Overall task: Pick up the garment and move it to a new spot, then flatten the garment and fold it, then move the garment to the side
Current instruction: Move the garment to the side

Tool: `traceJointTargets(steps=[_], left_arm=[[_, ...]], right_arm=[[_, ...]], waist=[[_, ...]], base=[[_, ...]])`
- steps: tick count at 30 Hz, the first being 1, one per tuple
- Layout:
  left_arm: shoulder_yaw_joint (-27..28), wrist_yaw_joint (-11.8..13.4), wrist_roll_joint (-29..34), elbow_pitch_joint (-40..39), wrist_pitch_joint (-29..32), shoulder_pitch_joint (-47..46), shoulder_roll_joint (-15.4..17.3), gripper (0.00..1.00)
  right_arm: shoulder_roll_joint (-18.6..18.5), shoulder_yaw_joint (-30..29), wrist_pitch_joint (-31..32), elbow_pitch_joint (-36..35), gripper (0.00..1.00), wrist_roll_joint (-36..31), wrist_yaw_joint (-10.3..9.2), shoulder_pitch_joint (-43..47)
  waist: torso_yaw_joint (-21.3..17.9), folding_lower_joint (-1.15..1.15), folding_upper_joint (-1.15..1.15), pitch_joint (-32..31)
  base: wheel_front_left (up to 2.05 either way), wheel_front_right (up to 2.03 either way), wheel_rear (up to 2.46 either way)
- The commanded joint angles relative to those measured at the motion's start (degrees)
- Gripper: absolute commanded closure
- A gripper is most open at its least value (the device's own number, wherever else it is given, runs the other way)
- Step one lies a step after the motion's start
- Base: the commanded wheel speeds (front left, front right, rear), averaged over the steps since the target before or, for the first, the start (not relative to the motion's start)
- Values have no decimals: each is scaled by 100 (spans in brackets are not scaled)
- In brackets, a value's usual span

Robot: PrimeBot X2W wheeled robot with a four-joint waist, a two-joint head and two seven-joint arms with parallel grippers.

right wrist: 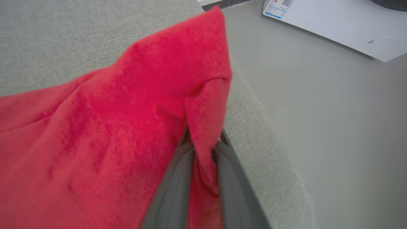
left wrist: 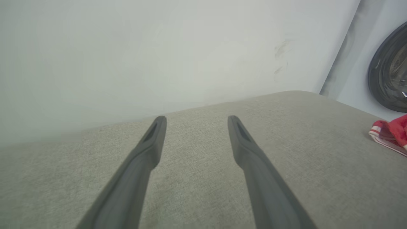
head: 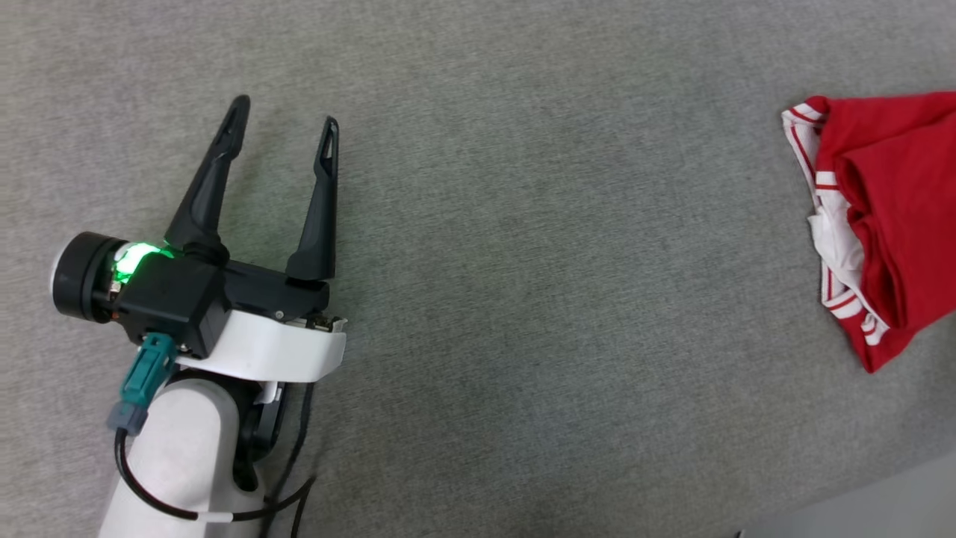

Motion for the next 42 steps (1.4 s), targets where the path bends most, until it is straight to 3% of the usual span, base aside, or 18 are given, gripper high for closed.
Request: traceJointTargets(steps=[1,9,15,19,27,33,42], left_arm=[[-22,-23,-23,24,-58,-73,3,0],[-80,40,-160,375,-237,197,-102,0],[-122,114,-291,703,-364,503,-239,0],[-105,199,-396,960,-449,760,-338,0],[75,371,-670,1445,-622,1259,-492,0],[246,458,-820,1762,-699,1561,-536,0],[509,514,-827,2001,-733,1807,-385,0]], right_arm=[[49,-83,-149,57,0,-62,-7,-41],[29,-469,-615,493,0,-594,-8,117],[148,-917,-1256,192,0,-1184,-7,489],[468,-1270,-1720,-377,0,-1526,-8,1004],[1601,-1618,-2032,-2044,0,-2069,-7,2346],[2417,-1261,-1992,-3320,0,-2268,-7,3305],[2860,-438,-1759,-4494,0,-2283,-7,4062]], waist=[[30,-1,0,-23],[204,-1,0,-572],[402,-1,0,-1206],[572,-1,0,-1620],[889,-1,0,-2277],[1183,-1,0,-2734],[1509,-1,0,-3144]], base=[[0,0,0],[0,0,0],[0,0,0],[0,0,0],[0,0,0],[0,0,0],[0,0,0]])
